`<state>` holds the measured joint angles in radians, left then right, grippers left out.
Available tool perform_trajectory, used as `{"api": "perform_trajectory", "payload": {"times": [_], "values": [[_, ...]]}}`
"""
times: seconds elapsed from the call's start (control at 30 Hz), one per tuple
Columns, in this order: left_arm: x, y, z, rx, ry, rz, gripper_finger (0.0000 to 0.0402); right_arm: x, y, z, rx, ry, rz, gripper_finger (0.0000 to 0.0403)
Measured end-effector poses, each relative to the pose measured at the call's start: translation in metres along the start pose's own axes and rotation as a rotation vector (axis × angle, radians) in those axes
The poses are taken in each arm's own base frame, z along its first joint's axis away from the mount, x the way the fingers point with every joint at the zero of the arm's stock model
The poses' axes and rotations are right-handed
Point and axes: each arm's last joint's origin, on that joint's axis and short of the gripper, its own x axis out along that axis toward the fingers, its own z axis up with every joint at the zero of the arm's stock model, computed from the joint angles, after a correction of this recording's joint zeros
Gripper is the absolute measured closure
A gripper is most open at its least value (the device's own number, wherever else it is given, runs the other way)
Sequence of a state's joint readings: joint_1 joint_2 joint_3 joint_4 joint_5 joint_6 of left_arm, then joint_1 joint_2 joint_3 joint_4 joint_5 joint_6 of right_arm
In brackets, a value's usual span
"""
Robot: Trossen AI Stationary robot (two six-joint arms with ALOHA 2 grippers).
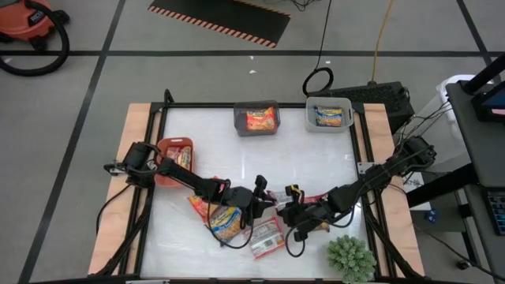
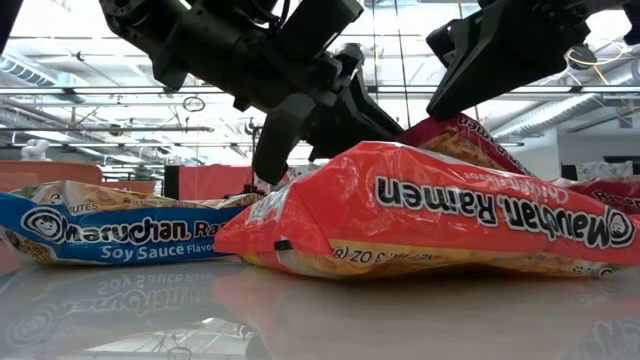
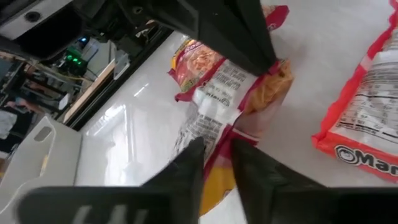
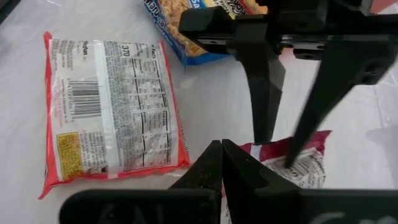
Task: Sort Maruchan noodles
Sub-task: Put the left red noodle pack into the orange bin
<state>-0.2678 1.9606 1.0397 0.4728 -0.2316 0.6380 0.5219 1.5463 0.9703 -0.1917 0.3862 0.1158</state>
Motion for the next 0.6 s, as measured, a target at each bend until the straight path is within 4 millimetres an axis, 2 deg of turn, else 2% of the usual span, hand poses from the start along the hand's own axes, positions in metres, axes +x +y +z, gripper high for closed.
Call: {"api": "perform_trajectory", "payload": {"times": [0.13, 0.37, 0.6], "values": [[0.0, 0.0, -0.001, -0.009, 0.002, -0.013, 0.039, 0.001, -0.002, 0.0, 0.004, 0.001, -0.009, 0.0403], [-0.006, 0.006, 0.001, -0.093, 0.025, -0.011, 0.0398, -0.005, -0.006, 0.002, 0.024, -0.022, -0.109, 0.0384], [-0.038, 0.03, 0.013, -0.18, 0.119, 0.035, 0.0399, -0.043, -0.017, 0.015, 0.069, -0.156, -0.214, 0.0326]]}}
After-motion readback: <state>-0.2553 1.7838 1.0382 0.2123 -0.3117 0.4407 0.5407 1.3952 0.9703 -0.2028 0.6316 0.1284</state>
